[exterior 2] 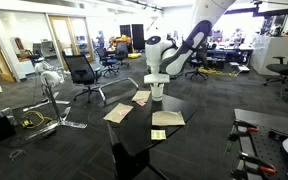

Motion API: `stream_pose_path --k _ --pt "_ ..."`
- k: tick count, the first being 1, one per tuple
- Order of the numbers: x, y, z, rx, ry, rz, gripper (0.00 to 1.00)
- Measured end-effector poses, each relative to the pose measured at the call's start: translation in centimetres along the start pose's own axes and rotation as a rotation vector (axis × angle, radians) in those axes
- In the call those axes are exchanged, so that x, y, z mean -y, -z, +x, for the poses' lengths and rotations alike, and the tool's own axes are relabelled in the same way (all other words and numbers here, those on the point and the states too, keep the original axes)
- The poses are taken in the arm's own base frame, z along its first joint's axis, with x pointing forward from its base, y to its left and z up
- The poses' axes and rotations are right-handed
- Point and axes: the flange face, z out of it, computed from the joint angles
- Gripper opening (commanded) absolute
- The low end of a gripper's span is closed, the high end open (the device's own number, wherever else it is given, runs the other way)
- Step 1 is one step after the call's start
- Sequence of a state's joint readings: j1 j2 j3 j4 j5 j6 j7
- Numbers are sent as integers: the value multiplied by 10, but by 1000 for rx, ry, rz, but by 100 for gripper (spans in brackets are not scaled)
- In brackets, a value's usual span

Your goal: Remove the white pen from the white cup

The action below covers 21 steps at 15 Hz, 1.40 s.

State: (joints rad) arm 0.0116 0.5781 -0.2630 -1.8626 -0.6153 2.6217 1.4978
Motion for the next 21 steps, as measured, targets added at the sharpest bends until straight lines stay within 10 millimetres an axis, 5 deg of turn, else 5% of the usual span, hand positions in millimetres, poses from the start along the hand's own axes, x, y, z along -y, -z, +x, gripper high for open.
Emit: stream_pose_path --k 1,3,5,15,21 --pt "0 -1 0 1 -3 0 35" --pt "1 -3 1 0 -7 -2 10" --pt "1 -4 2 -3 -7 -5 0" --pt "3 0 -1 -18 4 -6 3" --pt "6 29 2 -57 39 21 3"
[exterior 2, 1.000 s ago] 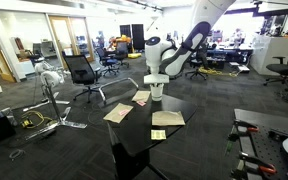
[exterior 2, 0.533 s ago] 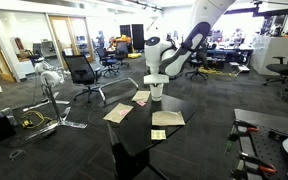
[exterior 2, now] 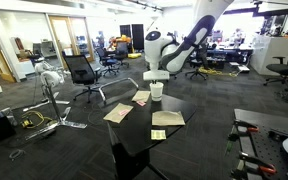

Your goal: Remove the white pen from the white cup

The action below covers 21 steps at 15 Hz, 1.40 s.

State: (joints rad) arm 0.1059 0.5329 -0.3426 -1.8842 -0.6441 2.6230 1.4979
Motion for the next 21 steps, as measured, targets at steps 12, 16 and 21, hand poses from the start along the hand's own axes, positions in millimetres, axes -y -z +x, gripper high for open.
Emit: stream_pose_path --k 12,16,21 --pt "-11 112 29 -133 108 131 3" --pt "-12 143 26 -142 132 186 3" --pt "-15 160 3 -93 257 250 3"
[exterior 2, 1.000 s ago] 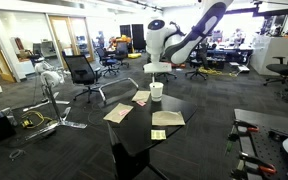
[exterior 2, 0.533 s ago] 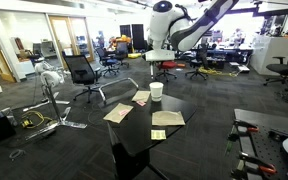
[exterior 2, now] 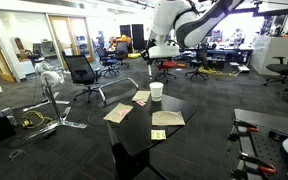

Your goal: Remove the white pen from the white cup

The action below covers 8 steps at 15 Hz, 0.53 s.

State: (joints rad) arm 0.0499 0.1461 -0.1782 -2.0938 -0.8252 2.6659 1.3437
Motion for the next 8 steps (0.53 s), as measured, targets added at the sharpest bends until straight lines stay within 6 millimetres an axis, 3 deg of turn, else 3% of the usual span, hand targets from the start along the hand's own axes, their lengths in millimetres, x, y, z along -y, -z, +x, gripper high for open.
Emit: stream_pose_path --k 8 --pt "-14 3 -36 219 259 120 3"
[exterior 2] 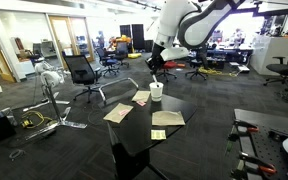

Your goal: Remove the white pen from the white cup

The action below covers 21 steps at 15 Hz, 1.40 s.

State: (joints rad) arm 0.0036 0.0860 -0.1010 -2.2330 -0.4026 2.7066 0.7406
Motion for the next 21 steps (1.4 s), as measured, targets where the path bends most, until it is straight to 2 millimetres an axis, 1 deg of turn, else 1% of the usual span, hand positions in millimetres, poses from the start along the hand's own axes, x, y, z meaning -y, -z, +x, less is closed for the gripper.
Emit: stream_pose_path --k 3,10,14,21 --pt "-9 -5 -10 84 108 20 3" --pt "-33 -19 -22 239 322 -11 3" --pt "-42 -28 -30 269 410 -50 3" --pt "-53 -55 -57 332 557 -100 3"
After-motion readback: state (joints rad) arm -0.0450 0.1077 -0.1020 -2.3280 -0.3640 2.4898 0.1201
